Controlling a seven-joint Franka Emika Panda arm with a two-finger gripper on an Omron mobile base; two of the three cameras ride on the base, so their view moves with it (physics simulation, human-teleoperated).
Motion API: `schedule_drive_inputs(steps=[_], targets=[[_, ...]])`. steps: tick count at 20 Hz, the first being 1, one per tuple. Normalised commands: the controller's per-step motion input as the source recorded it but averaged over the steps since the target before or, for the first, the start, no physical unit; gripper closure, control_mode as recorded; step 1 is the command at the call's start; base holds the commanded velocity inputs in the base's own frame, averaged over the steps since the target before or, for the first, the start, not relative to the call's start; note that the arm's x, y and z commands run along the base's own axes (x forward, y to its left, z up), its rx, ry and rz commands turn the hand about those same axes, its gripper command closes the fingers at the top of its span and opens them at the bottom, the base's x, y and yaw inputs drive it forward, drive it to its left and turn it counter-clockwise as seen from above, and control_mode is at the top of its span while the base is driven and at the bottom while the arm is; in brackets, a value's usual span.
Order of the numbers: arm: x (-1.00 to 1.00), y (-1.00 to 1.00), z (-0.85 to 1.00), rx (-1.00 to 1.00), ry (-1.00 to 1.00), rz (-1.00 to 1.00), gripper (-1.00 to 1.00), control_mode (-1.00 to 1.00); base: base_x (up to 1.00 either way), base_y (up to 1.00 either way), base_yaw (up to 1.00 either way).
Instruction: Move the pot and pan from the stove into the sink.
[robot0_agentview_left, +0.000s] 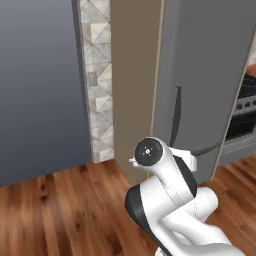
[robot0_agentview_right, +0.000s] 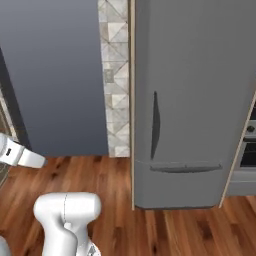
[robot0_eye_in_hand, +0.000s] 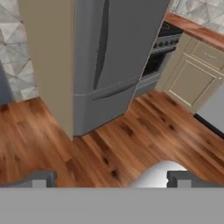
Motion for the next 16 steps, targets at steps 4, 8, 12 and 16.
schedule_drive_inputs(steps=[4,8,12,16], targets=[[0.0,0.0,0.0,0.0,0.0,0.0,-1.0,1.0,-0.05,-0.15,-0.33],[0.0,0.0,0.0,0.0,0.0,0.0,-1.0,1.0,-0.06,-0.2,-0.35],[0.0,0.0,0.0,0.0,0.0,0.0,-1.0,1.0,-0.03,-0.19,-0.37],[0.0,0.0,0.0,0.0,0.0,0.0,-1.0,1.0,0.0,-0.15,-0.39]])
